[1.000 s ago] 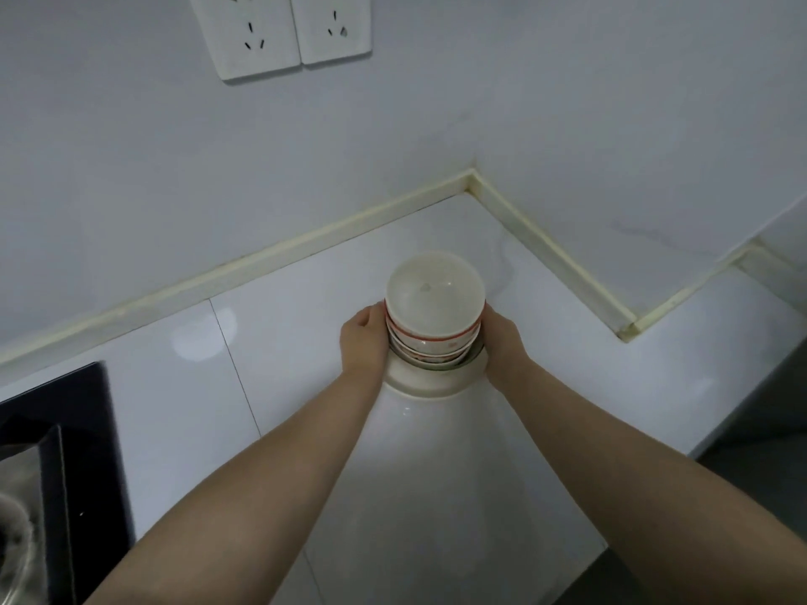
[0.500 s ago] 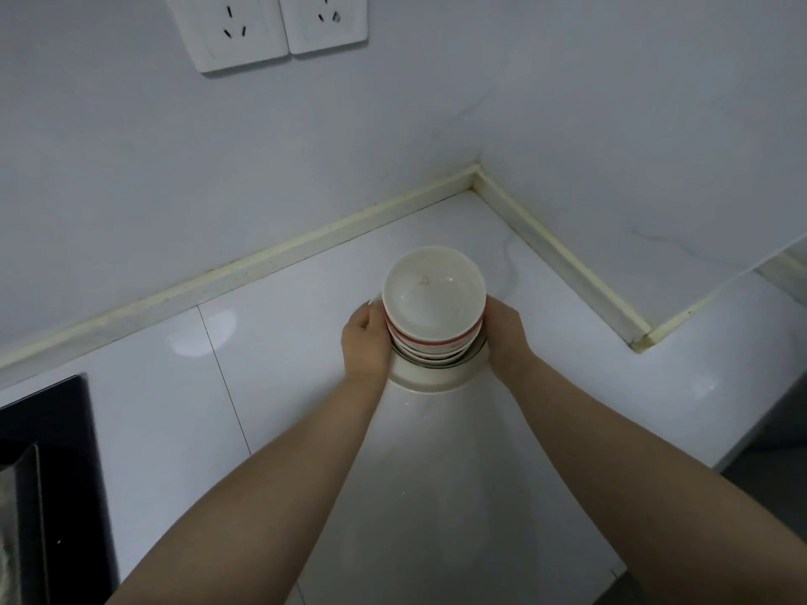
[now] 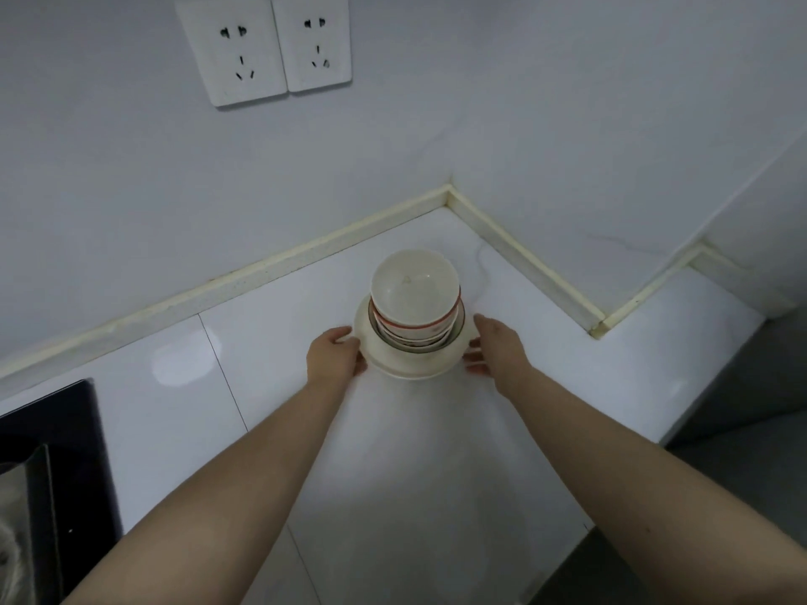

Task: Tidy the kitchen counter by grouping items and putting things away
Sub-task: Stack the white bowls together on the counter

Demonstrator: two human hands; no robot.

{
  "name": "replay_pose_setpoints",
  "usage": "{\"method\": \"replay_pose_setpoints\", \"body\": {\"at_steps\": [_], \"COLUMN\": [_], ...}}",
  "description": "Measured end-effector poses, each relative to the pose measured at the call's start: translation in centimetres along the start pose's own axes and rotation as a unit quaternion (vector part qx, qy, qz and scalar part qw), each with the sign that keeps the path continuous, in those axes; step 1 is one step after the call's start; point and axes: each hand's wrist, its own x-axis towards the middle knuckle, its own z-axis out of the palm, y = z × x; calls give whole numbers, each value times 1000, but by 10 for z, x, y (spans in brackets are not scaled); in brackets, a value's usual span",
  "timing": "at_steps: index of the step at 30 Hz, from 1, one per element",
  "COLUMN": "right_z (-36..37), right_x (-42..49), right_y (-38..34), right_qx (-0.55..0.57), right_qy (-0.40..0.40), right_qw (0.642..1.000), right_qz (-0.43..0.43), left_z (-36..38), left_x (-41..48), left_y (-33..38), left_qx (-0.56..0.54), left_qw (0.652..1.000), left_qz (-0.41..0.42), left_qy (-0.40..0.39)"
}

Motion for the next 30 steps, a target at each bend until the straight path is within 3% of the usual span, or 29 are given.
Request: {"method": "replay_pose_setpoints", "body": {"at_steps": [3,5,13,24,30], "right_z": [3,8,29,24,18], "right_x": [-13,-18,-9,25,64], "right_y": [11,19,26,14,-7], "right_qx": [8,2,21,41,43], "right_qy": [-65,-94,3,34,32], "right_qw": [994,991,999,998,998], "right_qz": [87,93,33,-30,-20], "left_z": [-1,0,10,35,60], "left_x": [-11,-18,-20,8,36], "left_y": [-8,-10,-2,13,33], "left_qx": [13,12,-8,-41,-59], "left_qw": [1000,999,1000,999,998], "left_qz": [8,22,-15,-20,-27], "left_qy": [-26,-36,-1,-7,-24]}}
